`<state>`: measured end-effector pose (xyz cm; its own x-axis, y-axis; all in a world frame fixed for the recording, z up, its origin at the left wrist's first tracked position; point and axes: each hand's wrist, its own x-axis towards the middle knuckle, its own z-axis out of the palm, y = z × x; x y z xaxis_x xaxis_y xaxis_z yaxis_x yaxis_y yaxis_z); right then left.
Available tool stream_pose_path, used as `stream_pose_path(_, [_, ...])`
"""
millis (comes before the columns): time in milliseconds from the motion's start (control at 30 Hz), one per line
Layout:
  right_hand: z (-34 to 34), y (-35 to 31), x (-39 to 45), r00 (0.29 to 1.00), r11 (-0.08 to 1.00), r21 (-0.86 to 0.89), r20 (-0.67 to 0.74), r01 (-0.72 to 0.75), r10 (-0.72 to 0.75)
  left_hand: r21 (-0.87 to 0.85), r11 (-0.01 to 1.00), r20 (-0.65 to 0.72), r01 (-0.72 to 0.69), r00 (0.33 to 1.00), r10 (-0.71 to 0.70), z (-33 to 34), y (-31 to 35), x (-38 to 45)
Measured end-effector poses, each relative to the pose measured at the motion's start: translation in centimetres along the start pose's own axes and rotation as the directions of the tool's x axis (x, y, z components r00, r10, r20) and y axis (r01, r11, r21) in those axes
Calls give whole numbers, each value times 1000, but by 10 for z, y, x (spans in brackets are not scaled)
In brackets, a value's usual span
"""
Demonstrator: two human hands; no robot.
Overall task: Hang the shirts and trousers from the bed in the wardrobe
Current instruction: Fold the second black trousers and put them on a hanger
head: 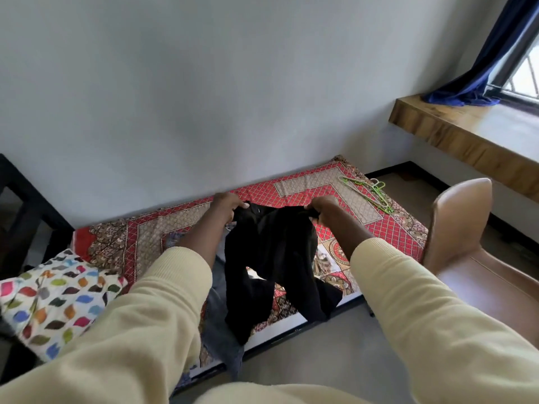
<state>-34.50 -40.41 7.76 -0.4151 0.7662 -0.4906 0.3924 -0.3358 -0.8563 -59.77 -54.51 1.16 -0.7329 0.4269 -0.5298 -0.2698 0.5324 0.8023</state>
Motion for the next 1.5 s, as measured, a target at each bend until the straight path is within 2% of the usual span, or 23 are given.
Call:
stream_pose_path(100, [23,34,-16,993,980,168,-35,-108,116,-67,992,32,104,994,-102,29,-24,-38])
stream_pose_path(167, [35,55,-16,993,976,185,-2,-113,115,-117,985,75,130,990,-122,47,-40,-38])
stream_pose_path(233, [44,74,-21,993,980,163,11,-118,118,-168,979,72,119,992,-108,60,-41,-80])
stream_pose_path(333, [53,84,-31,997,987,140,26,-78,75,-128,991,-38,-45,998,41,79,-45,-112])
stream_pose_path(400, [55,82,-36,998,983,174,39,-55,48,-114,984,-31,-134,991,131,85,-47,-118])
stream_pose_path(567, [59,69,-48,991,898,428,118,-101,56,13,921,-7,-388,921,388,85,-45,-123])
stream_pose_path(633, [54,59,-52,991,866,492,129,-86,25,57,879,63,-473,881,470,82,-37,-130])
stream_pose_path(700, [46,48,-55,989,852,516,147,-85,10,74,827,203,-557,821,534,76,-30,-133])
stream_pose_path(767, [40,35,-55,984,873,481,176,-87,1,155,742,247,-652,753,610,70,-21,-136])
stream_pose_path(833, [36,20,-55,968,907,414,248,-76,-32,251,657,177,-711,701,691,67,-7,-139])
stream_pose_path(900, [30,5,-56,941,942,334,326,-27,-89,276,628,108,-727,673,732,66,13,-141])
stream_pose_path(967, [21,-10,-58,939,960,263,295,100,-179,247,647,55,-721,677,734,62,36,-138])
stream_pose_path(1000, [12,-20,-58,940,953,189,201,239,-276,225,654,48,-723,678,733,58,50,-135])
stream_pose_path(1033, [1,-32,-56,914,918,44,86,394,-397,199,656,54,-728,677,734,54,65,-133])
stream_pose_path(1067, [-11,-47,-53,858,847,-156,13,508,-513,177,654,58,-735,671,739,48,82,-132])
stream_pose_path(1100, [-23,-63,-51,815,762,-347,8,546,-580,153,645,66,-749,659,750,40,102,-133])
stream_pose_path(1133, [-33,-80,-50,803,682,-498,51,536,-594,127,629,80,-767,640,764,33,122,-136])
stream_pose_path(1200, [-49,-116,-54,806,520,-678,188,520,-562,54,589,126,-806,591,797,18,168,-146])
stream_pose_path(1300, [-62,-171,-75,755,342,-744,320,574,-572,-65,530,183,-846,512,839,-1,227,-173])
stream_pose_path(1400, [-75,-228,-103,680,328,-690,324,645,-658,-166,467,220,-869,429,876,-19,275,-204])
stream_pose_path(1500, [-84,-282,-133,582,258,-646,356,718,-731,-237,398,210,-886,353,912,-38,316,-230])
